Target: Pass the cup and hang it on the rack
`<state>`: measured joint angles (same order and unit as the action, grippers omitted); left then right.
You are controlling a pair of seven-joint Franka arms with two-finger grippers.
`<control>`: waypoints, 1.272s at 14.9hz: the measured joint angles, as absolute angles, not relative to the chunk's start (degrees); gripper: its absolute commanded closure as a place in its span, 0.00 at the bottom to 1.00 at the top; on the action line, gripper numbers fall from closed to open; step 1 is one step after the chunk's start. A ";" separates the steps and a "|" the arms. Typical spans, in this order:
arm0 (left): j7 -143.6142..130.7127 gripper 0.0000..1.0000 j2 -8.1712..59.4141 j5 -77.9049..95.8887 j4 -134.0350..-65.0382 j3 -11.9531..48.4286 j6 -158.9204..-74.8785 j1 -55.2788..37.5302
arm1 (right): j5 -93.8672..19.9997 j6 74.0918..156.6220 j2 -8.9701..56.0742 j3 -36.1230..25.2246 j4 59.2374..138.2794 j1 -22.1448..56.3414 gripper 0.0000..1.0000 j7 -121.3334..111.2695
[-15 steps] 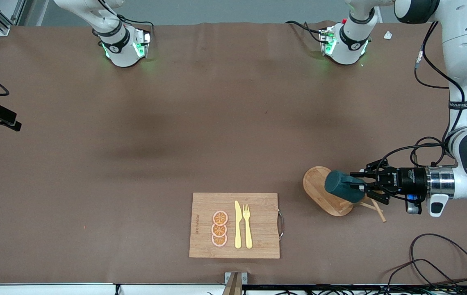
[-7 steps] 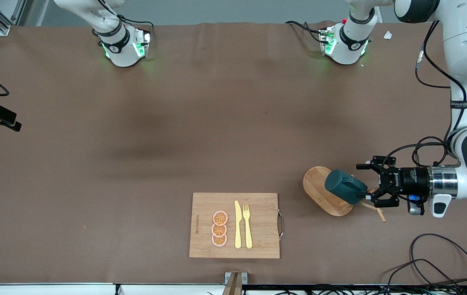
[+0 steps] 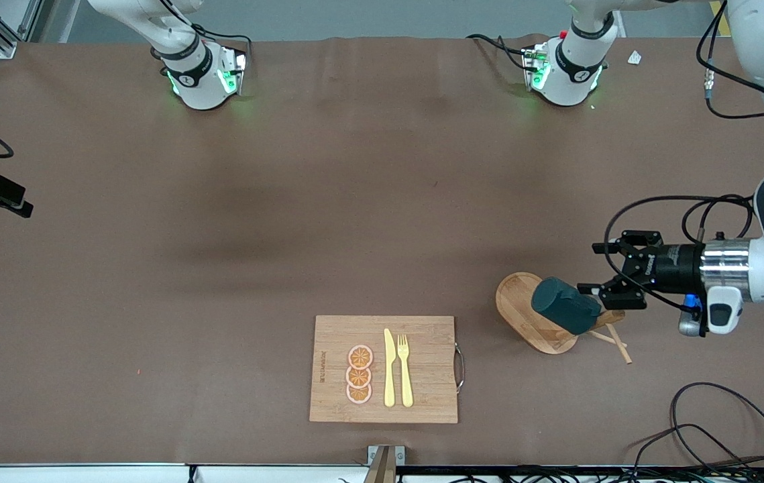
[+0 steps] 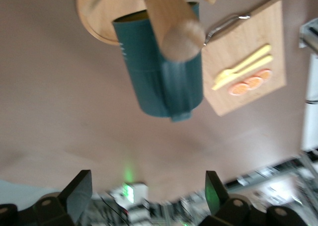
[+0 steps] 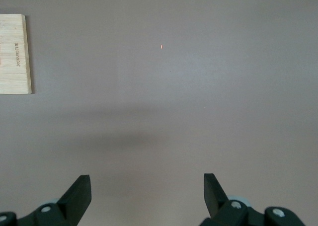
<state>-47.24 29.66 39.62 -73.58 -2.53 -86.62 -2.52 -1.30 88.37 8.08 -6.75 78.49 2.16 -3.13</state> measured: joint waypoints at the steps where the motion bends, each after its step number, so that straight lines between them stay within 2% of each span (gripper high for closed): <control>1: -47.03 0.00 28.58 35.33 -73.57 -1.25 -86.62 -2.67 | -1.30 88.44 8.08 -6.75 78.49 2.16 0.00 -3.13; 5: -42.47 0.00 23.68 16.30 -73.51 4.90 -86.64 -2.67 | -1.30 89.40 8.08 -6.74 78.49 2.16 0.00 -3.13; 10: -26.49 0.00 16.60 0.18 -73.49 5.81 -86.60 -2.29 | -1.30 89.50 8.08 -6.74 78.48 2.16 0.00 -3.13; 16: -14.92 0.00 8.91 -1.92 -73.77 5.69 -83.79 -1.96 | -1.30 89.51 8.08 -6.73 78.48 2.16 0.00 -3.13; 19: -9.88 0.00 4.52 -2.01 -76.47 5.65 -81.66 -1.59 | -1.30 89.51 8.08 -6.74 78.48 2.16 0.00 -3.13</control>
<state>-9.88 4.52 -2.01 -76.47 5.65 -81.66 -1.59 -1.30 89.51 8.08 -6.74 78.48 2.16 -3.13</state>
